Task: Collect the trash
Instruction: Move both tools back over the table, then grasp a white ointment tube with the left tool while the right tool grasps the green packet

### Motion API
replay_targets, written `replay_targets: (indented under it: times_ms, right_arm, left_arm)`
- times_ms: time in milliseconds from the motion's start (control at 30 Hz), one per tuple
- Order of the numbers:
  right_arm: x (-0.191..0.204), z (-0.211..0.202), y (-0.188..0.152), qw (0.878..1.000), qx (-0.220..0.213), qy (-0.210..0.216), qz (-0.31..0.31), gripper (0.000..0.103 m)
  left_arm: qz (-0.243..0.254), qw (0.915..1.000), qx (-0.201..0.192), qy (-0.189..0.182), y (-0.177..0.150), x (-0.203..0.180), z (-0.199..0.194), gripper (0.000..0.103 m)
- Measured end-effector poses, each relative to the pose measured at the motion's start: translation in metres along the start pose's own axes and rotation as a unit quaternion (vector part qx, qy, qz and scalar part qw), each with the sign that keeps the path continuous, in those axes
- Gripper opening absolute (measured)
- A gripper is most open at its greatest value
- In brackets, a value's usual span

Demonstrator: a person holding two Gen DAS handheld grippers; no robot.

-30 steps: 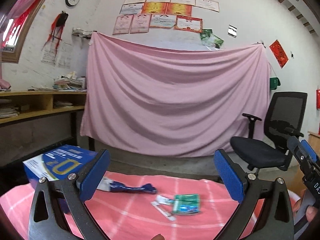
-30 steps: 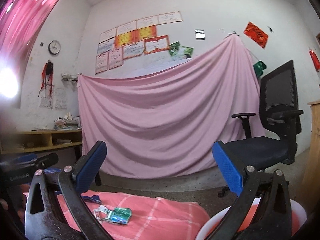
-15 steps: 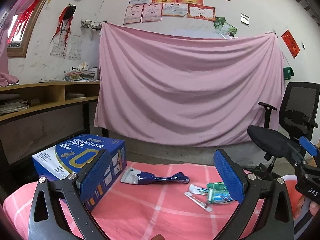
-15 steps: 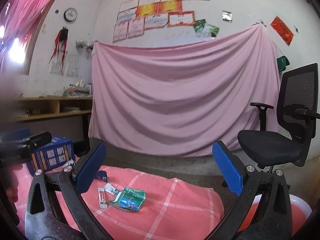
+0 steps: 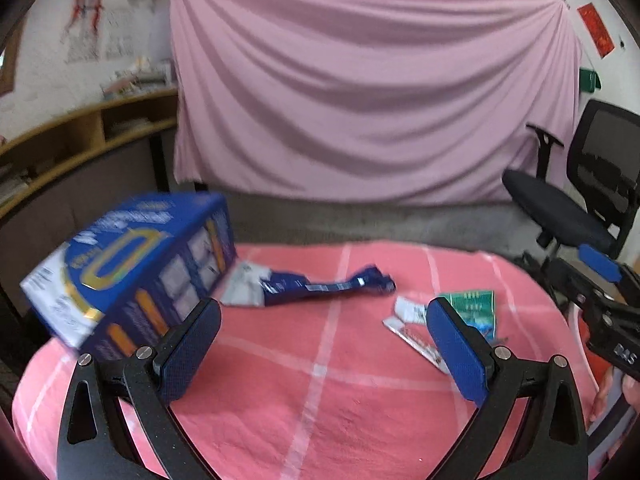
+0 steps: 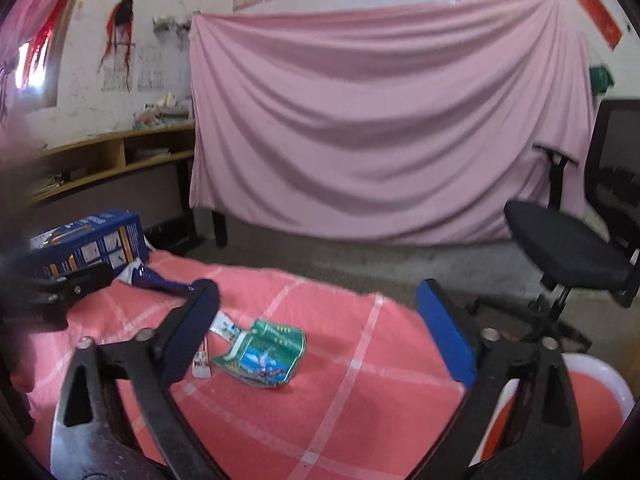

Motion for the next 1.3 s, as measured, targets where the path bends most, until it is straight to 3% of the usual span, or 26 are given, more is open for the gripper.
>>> replay_targets:
  times_ms: [67, 133, 233, 300, 367, 433, 600, 767, 833, 1033, 1167, 1233, 1300]
  right_arm:
    - [-0.005, 0.015, -0.003, 0.999, 0.038, 0.017, 0.013, 0.094]
    - [-0.009, 0.028, -0.006, 0.997, 0.069, 0.031, 0.022, 0.085]
    - [-0.012, 0.050, -0.012, 0.991, 0.118, 0.054, 0.032, 0.073]
    - [-0.014, 0.060, -0.015, 0.987, 0.139, 0.065, 0.038, 0.064]
    - [-0.016, 0.067, -0.017, 0.984, 0.152, 0.077, 0.046, 0.059]
    - [-0.018, 0.072, -0.018, 0.982, 0.161, 0.088, 0.054, 0.054]
    - [-0.022, 0.075, -0.017, 0.979, 0.168, 0.095, 0.062, 0.047]
    - [-0.025, 0.077, -0.017, 0.978, 0.171, 0.097, 0.070, 0.047]
    - [-0.024, 0.078, -0.017, 0.978, 0.173, 0.097, 0.071, 0.047]
    - [-0.022, 0.078, -0.016, 0.978, 0.176, 0.096, 0.066, 0.047]
    - [-0.018, 0.077, -0.016, 0.978, 0.177, 0.096, 0.055, 0.049]
    - [-0.012, 0.077, -0.016, 0.978, 0.182, 0.095, 0.045, 0.057]
    - [-0.005, 0.078, -0.015, 0.977, 0.187, 0.096, 0.034, 0.074]
  left_arm:
    - [0.001, 0.9996, 0.026, -0.012, -0.001, -0.004, 0.010, 0.094]
    - [0.004, 0.9981, 0.055, -0.029, -0.002, -0.010, 0.021, 0.080]
    - [0.006, 0.9943, 0.094, -0.050, -0.002, -0.018, 0.037, 0.066]
    - [0.010, 0.9910, 0.120, -0.058, -0.003, -0.026, 0.049, 0.065]
    - [0.008, 0.9880, 0.141, -0.063, -0.003, -0.032, 0.059, 0.062]
    - [0.006, 0.9844, 0.160, -0.073, -0.002, -0.039, 0.068, 0.048]
    - [0.011, 0.9811, 0.181, -0.067, 0.001, -0.051, 0.083, 0.041]
    - [0.050, 0.9806, 0.188, -0.022, -0.003, -0.063, 0.088, 0.030]
    - [0.062, 0.9805, 0.186, -0.010, -0.005, -0.064, 0.088, 0.021]
    - [0.076, 0.9799, 0.184, -0.017, -0.012, -0.054, 0.085, 0.011]
    - [0.080, 0.9801, 0.179, -0.032, -0.016, -0.039, 0.074, 0.010]
    - [0.078, 0.9796, 0.179, -0.047, -0.017, -0.030, 0.067, 0.010]
    - [0.076, 0.9792, 0.179, -0.058, -0.018, -0.024, 0.062, 0.010]
Point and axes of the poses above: each gripper's, at about its wrist camera, not at the fingertips, and z roughly the way its jaws point, x to its left, y to its top, the point moved 1 cm from there along z, roughly the way its jaws point, and after that the axes turned 6 degrees about -z, right-handed, at the moved point
